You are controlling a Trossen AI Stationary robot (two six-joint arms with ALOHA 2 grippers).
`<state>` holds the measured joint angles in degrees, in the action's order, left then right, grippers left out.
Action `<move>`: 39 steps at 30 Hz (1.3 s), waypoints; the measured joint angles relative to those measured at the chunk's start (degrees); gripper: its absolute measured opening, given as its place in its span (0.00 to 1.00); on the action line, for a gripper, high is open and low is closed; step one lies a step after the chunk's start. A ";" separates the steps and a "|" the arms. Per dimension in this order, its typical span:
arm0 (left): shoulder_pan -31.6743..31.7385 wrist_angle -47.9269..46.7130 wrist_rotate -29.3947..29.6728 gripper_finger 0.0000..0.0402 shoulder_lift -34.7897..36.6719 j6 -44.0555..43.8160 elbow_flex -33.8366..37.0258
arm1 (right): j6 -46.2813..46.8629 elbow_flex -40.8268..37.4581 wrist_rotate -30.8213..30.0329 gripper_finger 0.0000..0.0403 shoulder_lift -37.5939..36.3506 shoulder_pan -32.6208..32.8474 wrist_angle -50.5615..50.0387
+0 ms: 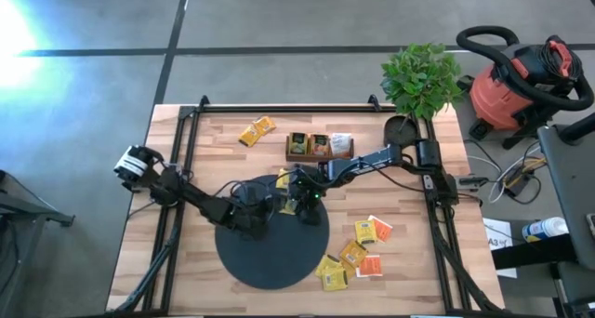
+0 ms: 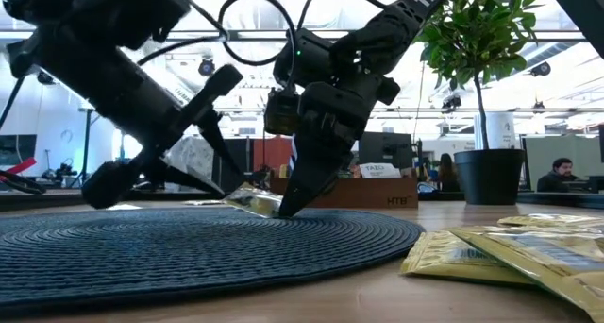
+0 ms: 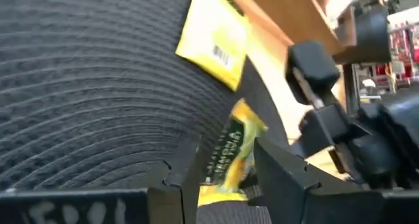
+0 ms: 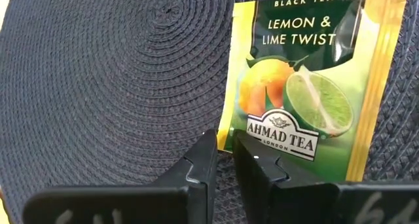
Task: Pick & Place Tea
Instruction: Put the yellow tea bag into the left section of the wooden organizer
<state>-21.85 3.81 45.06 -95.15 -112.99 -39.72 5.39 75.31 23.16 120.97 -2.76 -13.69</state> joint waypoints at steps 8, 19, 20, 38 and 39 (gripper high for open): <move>2.17 -0.57 -1.39 0.34 1.66 7.42 1.18 | -0.51 -0.07 1.01 0.13 0.02 -0.02 -0.21; 6.97 9.76 -13.06 0.34 1.68 27.85 1.53 | -1.08 -0.09 1.30 0.13 0.04 -0.02 -0.22; 7.38 9.69 -13.50 0.34 1.71 28.13 1.53 | -1.09 -0.09 1.31 0.13 0.05 -0.02 -0.22; 9.02 9.43 -21.66 0.02 1.73 34.75 1.53 | -1.03 -0.12 1.50 0.13 -0.05 -0.24 0.38; 9.12 9.38 -21.66 0.01 1.73 34.81 1.53 | -1.03 -0.08 1.42 0.13 -0.24 -0.24 0.36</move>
<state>-12.74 13.19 23.40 -93.43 -78.18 -38.20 4.36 75.23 24.58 120.73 -3.01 -13.33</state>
